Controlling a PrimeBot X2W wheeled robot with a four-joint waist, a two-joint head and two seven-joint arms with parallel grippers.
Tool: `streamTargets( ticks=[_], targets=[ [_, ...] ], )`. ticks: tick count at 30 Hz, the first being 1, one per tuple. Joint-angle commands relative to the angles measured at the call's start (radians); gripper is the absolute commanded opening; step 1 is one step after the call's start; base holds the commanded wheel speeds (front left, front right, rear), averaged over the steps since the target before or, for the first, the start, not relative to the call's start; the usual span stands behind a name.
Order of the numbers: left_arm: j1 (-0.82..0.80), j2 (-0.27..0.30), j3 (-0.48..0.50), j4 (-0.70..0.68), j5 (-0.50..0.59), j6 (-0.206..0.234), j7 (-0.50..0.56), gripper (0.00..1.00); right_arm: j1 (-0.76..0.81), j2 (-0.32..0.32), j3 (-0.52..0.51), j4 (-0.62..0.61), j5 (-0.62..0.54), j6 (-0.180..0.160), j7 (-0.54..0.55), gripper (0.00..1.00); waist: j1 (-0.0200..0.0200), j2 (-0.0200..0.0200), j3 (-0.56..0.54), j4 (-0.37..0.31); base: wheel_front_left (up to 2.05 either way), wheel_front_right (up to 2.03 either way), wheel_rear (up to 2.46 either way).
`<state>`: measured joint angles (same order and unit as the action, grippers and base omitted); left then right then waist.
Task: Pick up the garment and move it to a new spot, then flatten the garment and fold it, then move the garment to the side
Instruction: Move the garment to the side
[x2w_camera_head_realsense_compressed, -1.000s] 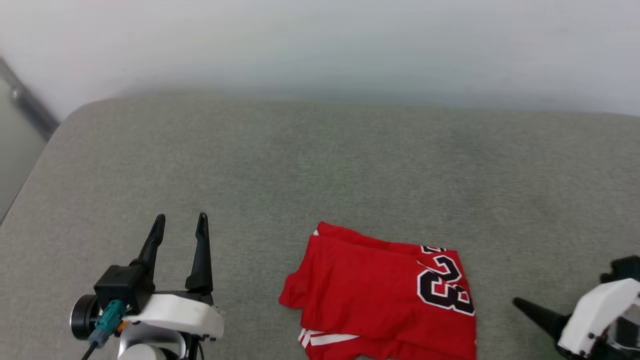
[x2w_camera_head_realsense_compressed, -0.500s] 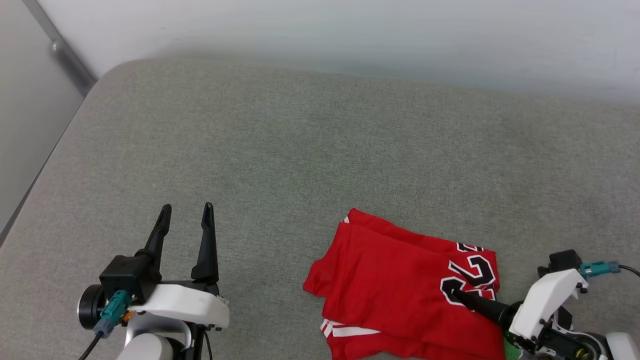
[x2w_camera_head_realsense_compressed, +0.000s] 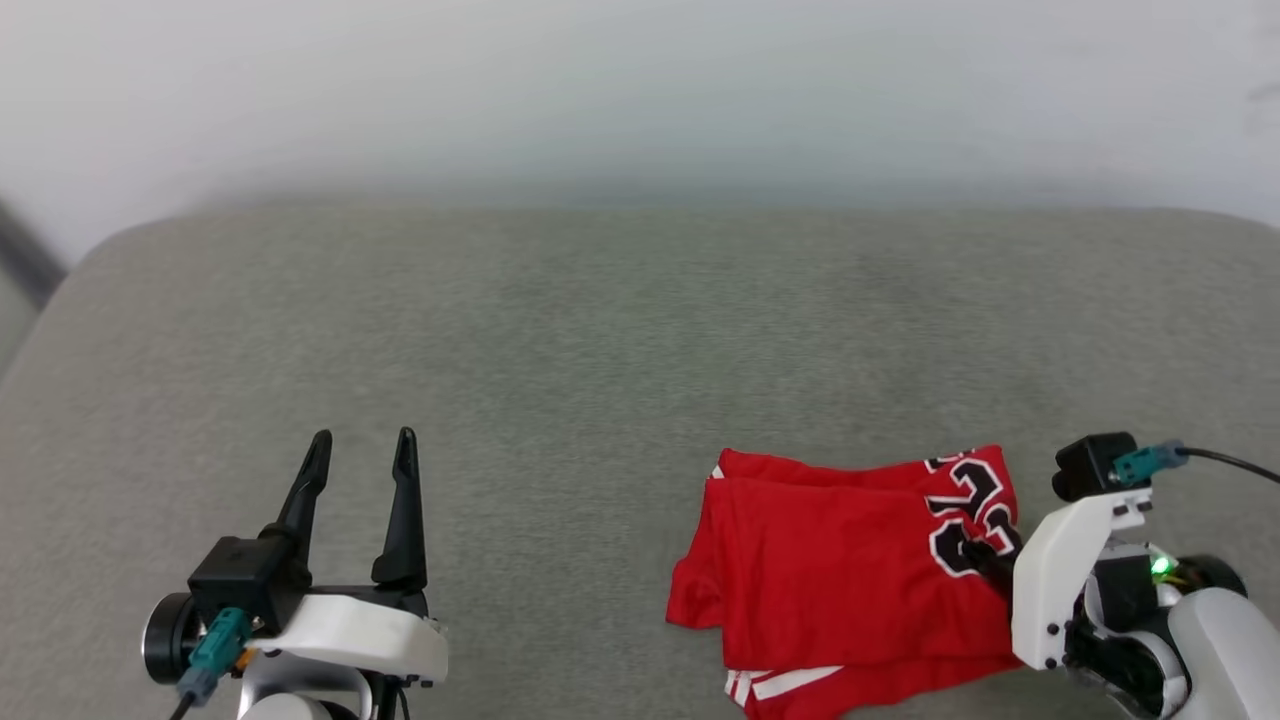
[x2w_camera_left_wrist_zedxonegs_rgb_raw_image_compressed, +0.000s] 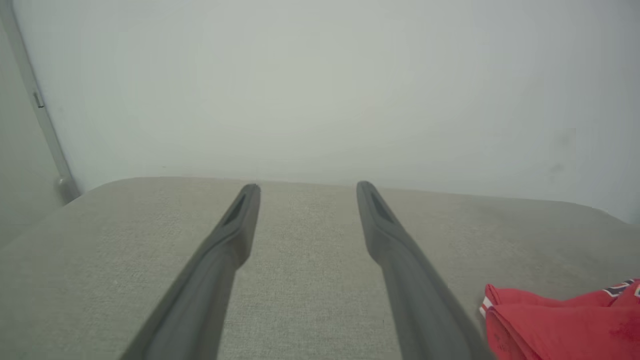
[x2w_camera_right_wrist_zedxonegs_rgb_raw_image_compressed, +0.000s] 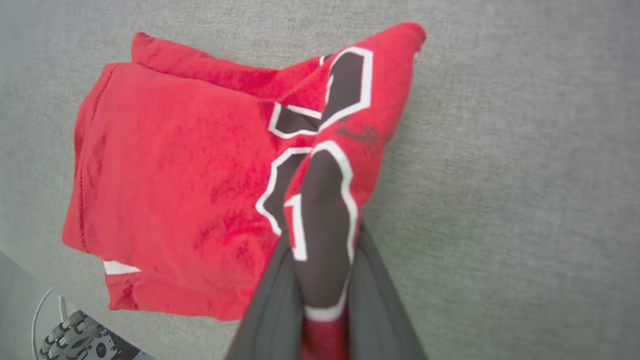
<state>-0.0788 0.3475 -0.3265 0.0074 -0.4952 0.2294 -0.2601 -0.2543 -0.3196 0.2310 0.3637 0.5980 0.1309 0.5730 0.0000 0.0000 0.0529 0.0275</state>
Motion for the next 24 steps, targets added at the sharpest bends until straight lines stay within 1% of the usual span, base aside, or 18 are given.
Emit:
streamTargets(
  ticks=[1, 3, 7, 9, 12, 15, 17, 18, 19, 20, 21, 24],
  targets=[
    [0.011, 0.008, -0.003, -0.014, 0.009, 0.005, -0.004, 1.00, -0.035, -0.010, 0.013, 0.007, -0.047, 0.000, -0.005, 0.00, 0.0000, 0.0000, -0.006, -0.103, 0.00, 0.00, 0.00],
    [0.008, 0.009, -0.006, -0.024, 0.008, 0.001, -0.002, 1.00, -0.058, -0.021, 0.028, 0.017, -0.096, -0.001, -0.001, 0.00, 0.0000, 0.0000, 0.003, -0.160, 0.00, 0.00, 0.00],
    [-0.010, 0.018, -0.008, -0.051, 0.016, 0.003, 0.005, 1.00, -0.113, -0.015, 0.045, 0.038, -0.144, -0.001, -0.016, 0.00, 0.0000, 0.0000, 0.046, -0.277, 0.00, 0.00, 0.00],
    [-0.025, 0.027, -0.009, -0.070, 0.022, 0.002, 0.012, 1.00, -0.150, -0.016, 0.056, 0.053, -0.161, -0.001, -0.033, 0.00, 0.0000, 0.0000, 0.081, -0.333, 0.00, 0.00, 0.00],
    [-0.062, 0.041, -0.019, -0.100, 0.038, -0.008, 0.030, 1.00, -0.206, -0.020, 0.059, 0.084, -0.183, -0.001, -0.070, 0.00, 0.0000, 0.0000, 0.145, -0.396, 0.00, 0.00, 0.00],
    [-0.117, 0.057, -0.036, -0.127, 0.060, -0.022, 0.054, 1.00, -0.273, -0.037, 0.045, 0.128, -0.206, -0.001, -0.122, 0.00, 0.0000, 0.0000, 0.224, -0.427, 0.00, 0.00, 0.00],
    [-0.160, 0.066, -0.042, -0.141, 0.068, -0.036, 0.071, 1.00, -0.321, -0.054, 0.033, 0.166, -0.242, -0.001, -0.158, 0.00, 0.0000, 0.0000, 0.279, -0.434, 0.00, 0.00, 0.00],
    [-0.160, 0.066, -0.042, -0.141, 0.068, -0.036, 0.071, 1.00, -0.321, -0.054, 0.033, 0.166, -0.242, -0.001, -0.158, 0.00, 0.0000, 0.0000, 0.279, -0.434, 0.00, 0.00, 0.00],
    [-0.201, 0.088, -0.039, -0.155, 0.083, -0.041, 0.091, 1.00, -0.373, -0.062, 0.007, 0.202, -0.276, -0.001, -0.196, 0.00, 0.0000, 0.0000, 0.340, -0.440, 0.00, 0.00, 0.00],
    [-0.201, 0.088, -0.039, -0.155, 0.083, -0.041, 0.091, 1.00, -0.373, -0.062, 0.007, 0.202, -0.276, -0.001, -0.196, 0.00, 0.0000, 0.0000, 0.340, -0.440, 0.00, 0.00, 0.00],
    [-0.221, 0.094, -0.040, -0.161, 0.089, -0.046, 0.098, 1.00, -0.397, -0.070, -0.010, 0.224, -0.301, -0.001, -0.213, 0.00, 0.0000, 0.0000, 0.366, -0.439, 0.00, 0.00, 0.00],
    [-0.275, 0.112, -0.044, -0.179, 0.107, -0.063, 0.119, 1.00, -0.462, -0.100, -0.087, 0.299, -0.353, -0.001, -0.268, 0.00, 0.0000, 0.0000, 0.430, -0.427, 0.00, 0.00, 0.00]
  ],
)
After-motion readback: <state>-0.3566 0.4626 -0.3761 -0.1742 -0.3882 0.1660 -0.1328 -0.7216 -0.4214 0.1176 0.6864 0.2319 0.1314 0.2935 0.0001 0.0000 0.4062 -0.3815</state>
